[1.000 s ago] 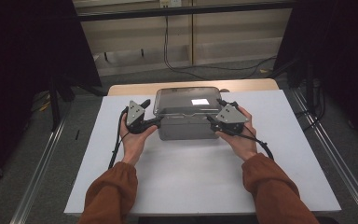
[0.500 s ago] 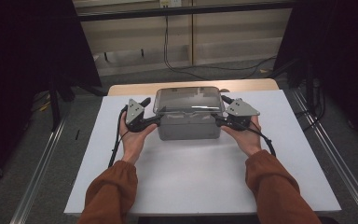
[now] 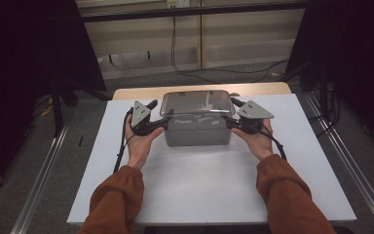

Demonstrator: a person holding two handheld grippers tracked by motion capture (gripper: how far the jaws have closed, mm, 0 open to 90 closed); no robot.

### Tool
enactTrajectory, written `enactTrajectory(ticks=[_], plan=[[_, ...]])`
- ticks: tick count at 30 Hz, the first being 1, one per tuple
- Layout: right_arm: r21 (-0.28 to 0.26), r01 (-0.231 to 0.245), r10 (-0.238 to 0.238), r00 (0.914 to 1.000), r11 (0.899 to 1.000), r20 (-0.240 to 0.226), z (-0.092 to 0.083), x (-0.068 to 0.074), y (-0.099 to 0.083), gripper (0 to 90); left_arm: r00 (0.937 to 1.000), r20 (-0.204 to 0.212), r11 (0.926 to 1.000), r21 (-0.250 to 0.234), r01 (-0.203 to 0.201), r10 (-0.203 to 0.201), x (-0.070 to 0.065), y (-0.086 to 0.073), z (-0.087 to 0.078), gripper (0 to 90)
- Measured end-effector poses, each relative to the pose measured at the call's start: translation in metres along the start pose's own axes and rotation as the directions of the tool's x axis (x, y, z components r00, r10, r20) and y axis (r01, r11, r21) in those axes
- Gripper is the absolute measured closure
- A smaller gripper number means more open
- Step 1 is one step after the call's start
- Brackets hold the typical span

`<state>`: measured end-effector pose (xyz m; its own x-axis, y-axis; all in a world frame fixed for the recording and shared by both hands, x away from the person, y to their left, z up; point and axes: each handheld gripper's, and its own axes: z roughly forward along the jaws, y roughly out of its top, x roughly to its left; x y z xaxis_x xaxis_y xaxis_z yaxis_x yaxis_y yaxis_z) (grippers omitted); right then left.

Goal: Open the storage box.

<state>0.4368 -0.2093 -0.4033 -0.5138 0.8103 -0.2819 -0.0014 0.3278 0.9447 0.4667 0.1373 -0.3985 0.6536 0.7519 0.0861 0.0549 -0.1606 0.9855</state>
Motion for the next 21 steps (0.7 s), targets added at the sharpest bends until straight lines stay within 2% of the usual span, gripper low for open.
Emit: enactTrajectory(ticks=[3,5,7,8,12,16,18,20,21], plan=[[0.005,-0.007,0.007,1.0000,1.000,-0.007,0.001,-0.001,0.002,41.6,1.0000,0.004,1.0000,0.000,-0.001,0.001,0.001,0.001,0.001,27.4],[0.002,0.004,-0.004,1.0000,1.000,-0.001,0.003,-0.004,0.005,41.8,0.9998,0.008,0.9998,0.004,-0.017,0.017,0.002,0.003,0.001,27.8],[0.002,0.000,0.000,1.0000,1.000,-0.001,0.003,-0.005,0.006,41.8,0.9998,0.013,0.9999,-0.001,-0.012,0.012,0.002,0.004,0.002,29.9],[-0.005,0.001,-0.001,1.0000,1.000,0.005,0.003,-0.008,0.006,42.5,0.9993,0.025,0.9996,-0.006,-0.028,0.029,0.003,0.005,0.002,32.2],[-0.011,-0.006,0.006,1.0000,1.000,0.006,0.004,-0.010,0.006,43.9,0.9990,0.032,0.9995,-0.009,-0.031,0.031,0.003,0.004,0.004,33.2],[-0.014,-0.032,0.032,0.9995,0.999,-0.001,0.005,-0.013,0.004,50.2,0.9991,0.035,0.9996,-0.012,-0.025,0.025,0.003,0.004,0.006,35.4],[-0.013,-0.023,0.023,0.9997,1.000,0.002,0.006,-0.013,0.003,53.0,0.9988,0.040,0.9995,-0.013,-0.027,0.027,0.003,0.004,0.008,38.5],[-0.019,-0.041,0.041,0.9991,0.999,-0.006,0.007,-0.014,0.002,53.7,0.9984,0.039,0.9991,-0.011,-0.041,0.042,0.003,0.005,0.009,39.0],[-0.021,-0.045,0.045,0.9990,0.999,-0.005,0.007,-0.015,0.001,54.0,0.9986,0.040,0.9993,-0.014,-0.034,0.034,0.004,0.005,0.010,38.9]])
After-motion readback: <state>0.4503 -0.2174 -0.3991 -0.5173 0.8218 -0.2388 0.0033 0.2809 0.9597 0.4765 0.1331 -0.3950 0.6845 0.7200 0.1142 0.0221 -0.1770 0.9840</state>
